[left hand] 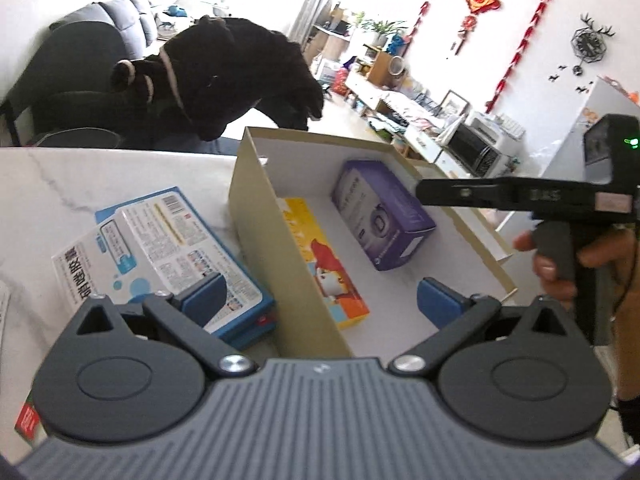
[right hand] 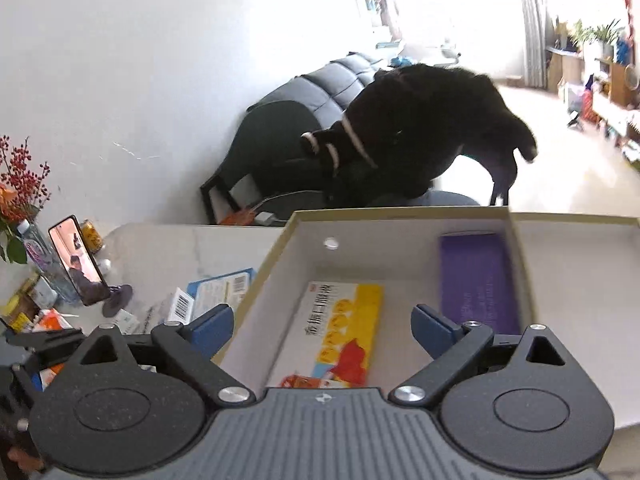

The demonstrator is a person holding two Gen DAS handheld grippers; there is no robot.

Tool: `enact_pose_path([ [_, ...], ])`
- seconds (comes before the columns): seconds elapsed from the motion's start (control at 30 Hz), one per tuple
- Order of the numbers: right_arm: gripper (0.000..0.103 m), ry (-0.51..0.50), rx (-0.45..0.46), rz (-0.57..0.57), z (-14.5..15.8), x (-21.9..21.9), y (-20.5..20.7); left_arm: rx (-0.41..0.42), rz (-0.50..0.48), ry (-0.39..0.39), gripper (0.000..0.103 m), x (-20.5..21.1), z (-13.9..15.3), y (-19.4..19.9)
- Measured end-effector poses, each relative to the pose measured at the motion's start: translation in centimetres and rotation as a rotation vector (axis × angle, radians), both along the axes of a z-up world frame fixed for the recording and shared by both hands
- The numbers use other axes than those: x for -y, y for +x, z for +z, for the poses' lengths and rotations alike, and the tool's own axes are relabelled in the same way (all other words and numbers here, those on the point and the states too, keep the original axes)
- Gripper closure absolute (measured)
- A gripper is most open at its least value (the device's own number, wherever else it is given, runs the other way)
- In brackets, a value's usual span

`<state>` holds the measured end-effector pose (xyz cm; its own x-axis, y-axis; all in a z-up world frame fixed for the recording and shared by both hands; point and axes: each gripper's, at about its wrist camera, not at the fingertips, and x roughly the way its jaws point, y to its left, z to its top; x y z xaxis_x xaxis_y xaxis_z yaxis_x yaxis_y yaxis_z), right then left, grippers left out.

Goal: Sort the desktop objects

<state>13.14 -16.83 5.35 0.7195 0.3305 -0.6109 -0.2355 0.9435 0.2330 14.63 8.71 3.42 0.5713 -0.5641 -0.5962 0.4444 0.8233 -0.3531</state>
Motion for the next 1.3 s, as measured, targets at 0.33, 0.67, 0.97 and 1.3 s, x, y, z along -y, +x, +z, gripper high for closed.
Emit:
enact_pose_path([
  [0.33, 0.018, 0.228, -0.408, -0.022, -4.9, 0.4, 6.3, 0.032, -0.145, 0.071, 0.000, 2.8, -0.2, 0.1],
  [0.67, 0.022, 0.286, -0.615, -0.109, -10.5, -0.4, 9.9, -0.014, -0.217, 0.101, 0.000, 4.1, -2.1, 1.2],
  [0.97, 0.020, 0.466, -0.653, -0.177, -12.2, 1.2, 10.3, -0.073, -0.280, 0.142, 0.000, 5.1, -3.1, 2.4],
  [1.3, 0.045, 0.740, -0.705, 0.040, -10.8, -1.5, 9.3, 0.018, -0.211, 0.339, 0.000, 7.4, -2.3, 1.9],
])
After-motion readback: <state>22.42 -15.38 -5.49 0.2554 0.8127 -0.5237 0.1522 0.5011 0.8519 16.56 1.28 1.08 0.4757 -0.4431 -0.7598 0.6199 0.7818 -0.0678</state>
